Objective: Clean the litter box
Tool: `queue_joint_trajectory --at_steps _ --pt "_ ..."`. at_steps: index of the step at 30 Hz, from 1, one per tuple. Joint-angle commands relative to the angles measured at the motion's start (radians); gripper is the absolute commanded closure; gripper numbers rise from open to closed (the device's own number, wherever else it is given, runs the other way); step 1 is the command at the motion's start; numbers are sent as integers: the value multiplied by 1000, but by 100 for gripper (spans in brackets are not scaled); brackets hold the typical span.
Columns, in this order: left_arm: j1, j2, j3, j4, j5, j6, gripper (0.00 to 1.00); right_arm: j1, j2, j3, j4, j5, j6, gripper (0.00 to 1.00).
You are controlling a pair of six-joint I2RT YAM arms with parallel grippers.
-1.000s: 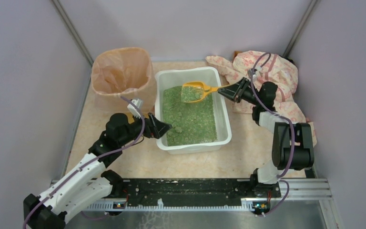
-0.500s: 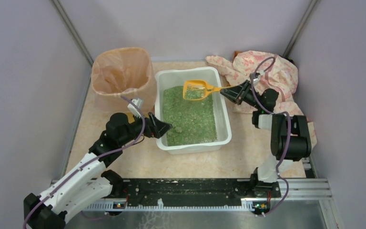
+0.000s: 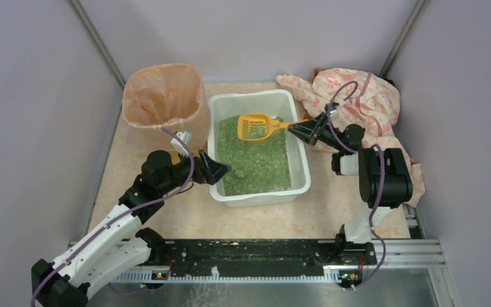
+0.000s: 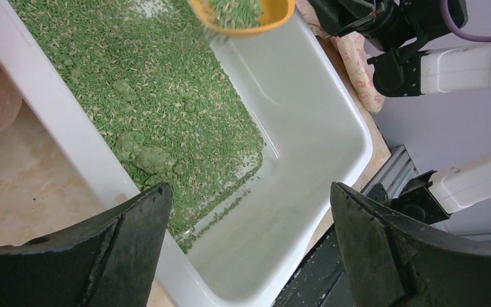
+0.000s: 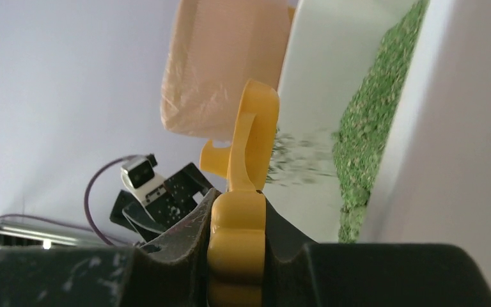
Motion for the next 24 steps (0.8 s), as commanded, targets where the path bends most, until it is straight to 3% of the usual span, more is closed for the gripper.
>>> queue_joint_trajectory --at_steps 1,4,6,9,12,15,20,24 --pt "-4 31 30 21 26 -8 1 53 -83 27 -121 9 -147 100" --pt "-5 18 37 20 22 -4 1 -31 -91 14 -93 5 -122 100" --pt "-5 0 29 13 2 5 1 -21 -93 20 -101 8 -130 100" --pt "-5 -1 10 21 -13 15 1 75 -109 57 -258 4 -242 100" --pt "-5 22 19 52 13 -3 1 32 -161 56 -378 15 -313 100" --pt "-5 19 20 51 20 -9 1 -30 -177 55 -400 12 -324 100" --pt "-5 9 9 53 -9 8 1 65 -173 87 -454 1 -363 100" --pt "-5 16 21 53 16 -5 1 -4 -175 71 -423 0 -335 100"
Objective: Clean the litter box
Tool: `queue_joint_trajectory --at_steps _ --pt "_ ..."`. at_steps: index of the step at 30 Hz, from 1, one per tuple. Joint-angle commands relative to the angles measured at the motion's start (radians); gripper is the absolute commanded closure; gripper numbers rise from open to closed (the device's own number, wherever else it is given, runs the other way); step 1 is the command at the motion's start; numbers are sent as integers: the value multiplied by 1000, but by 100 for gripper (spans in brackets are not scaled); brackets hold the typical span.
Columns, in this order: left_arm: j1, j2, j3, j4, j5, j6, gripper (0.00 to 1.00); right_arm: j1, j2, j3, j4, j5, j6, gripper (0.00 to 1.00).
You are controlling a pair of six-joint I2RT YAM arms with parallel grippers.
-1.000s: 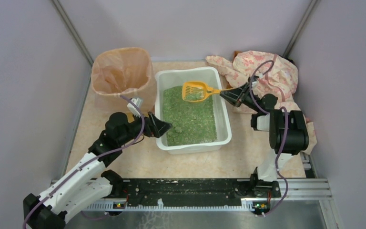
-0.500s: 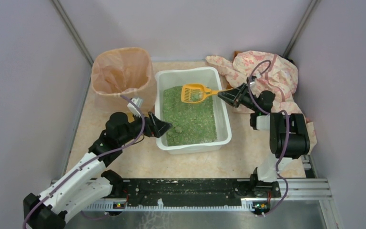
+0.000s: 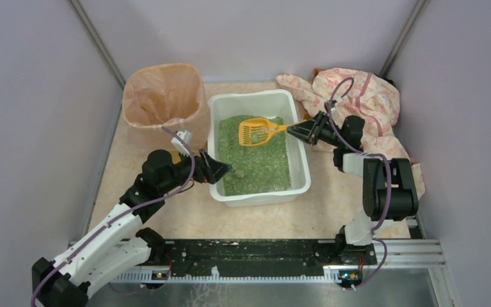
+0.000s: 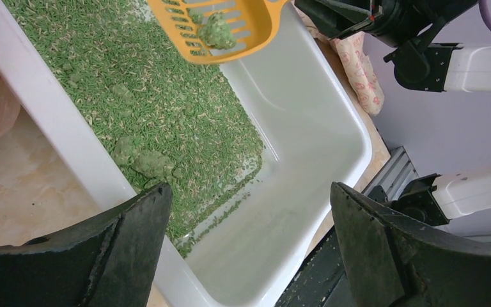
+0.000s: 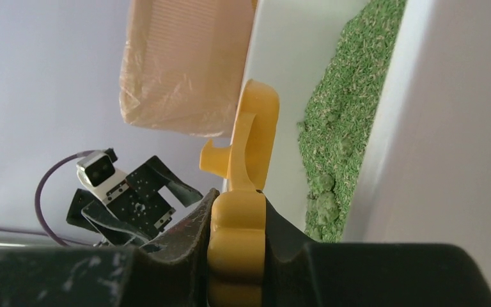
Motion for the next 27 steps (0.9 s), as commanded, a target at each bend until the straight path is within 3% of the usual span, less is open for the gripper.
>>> queue_joint_trajectory --at_steps 1,6,11,17,21,27 --pt "-6 -8 19 35 11 -5 1 -48 -34 28 41 -11 -13 100" --pt "-5 -19 11 29 -10 10 1 -10 -20 34 40 -16 -20 100" --pt "-5 -33 24 16 -8 7 1 -103 -33 -3 84 -3 14 100" --pt "-5 -56 0 -4 -34 18 1 -8 -26 15 44 9 -22 100" --pt "-5 -61 22 -37 -16 9 1 -87 -77 -24 97 34 34 100" --pt "-4 -117 -4 -82 -71 45 1 -68 -143 57 -17 28 21 100"
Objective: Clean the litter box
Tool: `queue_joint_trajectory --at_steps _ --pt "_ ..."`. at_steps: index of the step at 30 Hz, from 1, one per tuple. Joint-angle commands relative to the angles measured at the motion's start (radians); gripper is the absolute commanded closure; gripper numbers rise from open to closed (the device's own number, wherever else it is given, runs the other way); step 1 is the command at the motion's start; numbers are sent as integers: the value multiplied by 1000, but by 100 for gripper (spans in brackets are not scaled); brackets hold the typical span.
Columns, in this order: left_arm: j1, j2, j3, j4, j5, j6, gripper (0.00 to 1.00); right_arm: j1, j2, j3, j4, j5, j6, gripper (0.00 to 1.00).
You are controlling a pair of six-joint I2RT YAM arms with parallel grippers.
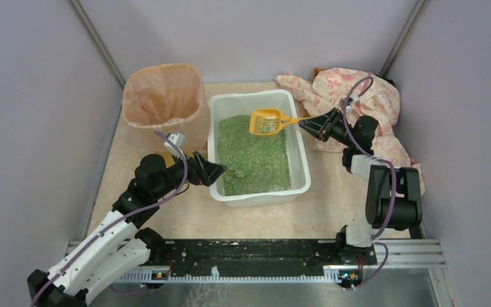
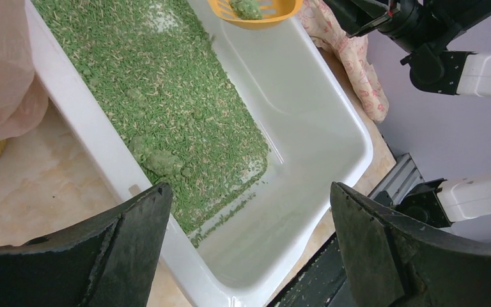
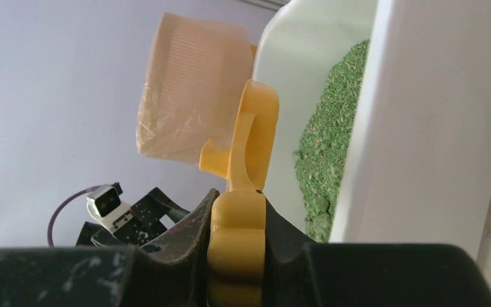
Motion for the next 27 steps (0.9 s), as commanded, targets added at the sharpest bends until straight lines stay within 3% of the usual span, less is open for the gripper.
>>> queue_joint_trajectory --at_steps 1,6,13,27 --pt "-4 -46 -10 -26 -43 32 1 35 -96 102 -44 11 -12 100" --pt "-3 -77 -57 -21 -23 -1 1 84 -102 277 -193 44 -52 100" --pt "-5 -135 -67 -51 -45 8 1 173 -43 513 -265 76 -25 100" --pt "-5 -150 -62 -72 -37 5 1 416 184 982 -526 148 -126 100"
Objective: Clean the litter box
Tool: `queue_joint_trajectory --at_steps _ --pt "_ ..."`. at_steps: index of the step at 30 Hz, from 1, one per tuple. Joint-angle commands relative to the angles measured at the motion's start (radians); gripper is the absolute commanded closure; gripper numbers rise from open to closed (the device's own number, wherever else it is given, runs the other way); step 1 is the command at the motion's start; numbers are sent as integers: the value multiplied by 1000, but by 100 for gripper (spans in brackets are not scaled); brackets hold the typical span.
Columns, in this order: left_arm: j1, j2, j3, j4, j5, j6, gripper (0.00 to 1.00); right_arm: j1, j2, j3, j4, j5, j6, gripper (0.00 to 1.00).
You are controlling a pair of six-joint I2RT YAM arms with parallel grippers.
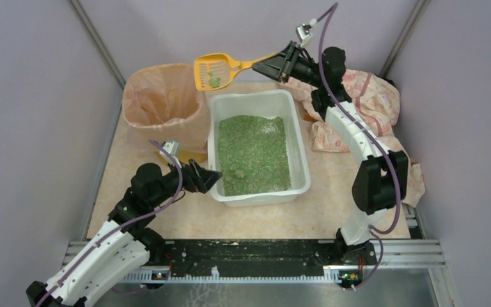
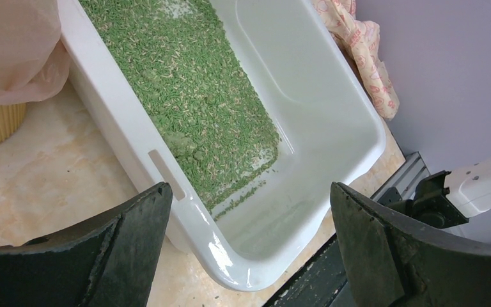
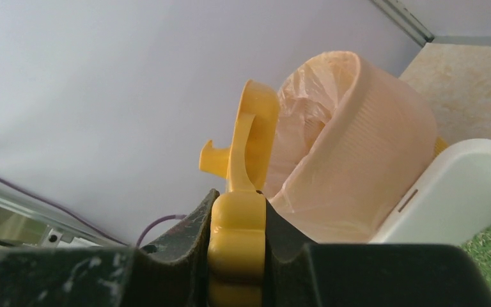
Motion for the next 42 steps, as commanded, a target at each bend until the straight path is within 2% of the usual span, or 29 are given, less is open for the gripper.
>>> queue_joint_trajectory --at_steps 1,10,17,24,28,33,37,42 --pt "-4 -20 6 -10 1 6 1 87 97 178 -114 47 -78 100" --pt "-5 -55 -41 -25 -3 -4 1 235 312 561 -451 133 -381 100" --pt "-5 -59 -29 -37 -18 7 1 358 392 833 -770 390 -770 100" --pt "-4 -54 -25 -50 -23 16 1 529 311 747 -751 699 -1126 100" --pt "-4 -52 -25 -48 -23 16 1 590 306 766 -746 793 -1228 100" --pt "-4 -48 -22 -45 -25 18 1 594 269 764 -719 736 -1201 100" --pt "-5 -51 -23 -46 -24 16 1 591 180 673 -643 678 -1158 100" --pt "-5 -48 -24 -39 -19 13 1 581 125 633 -625 666 -1157 100"
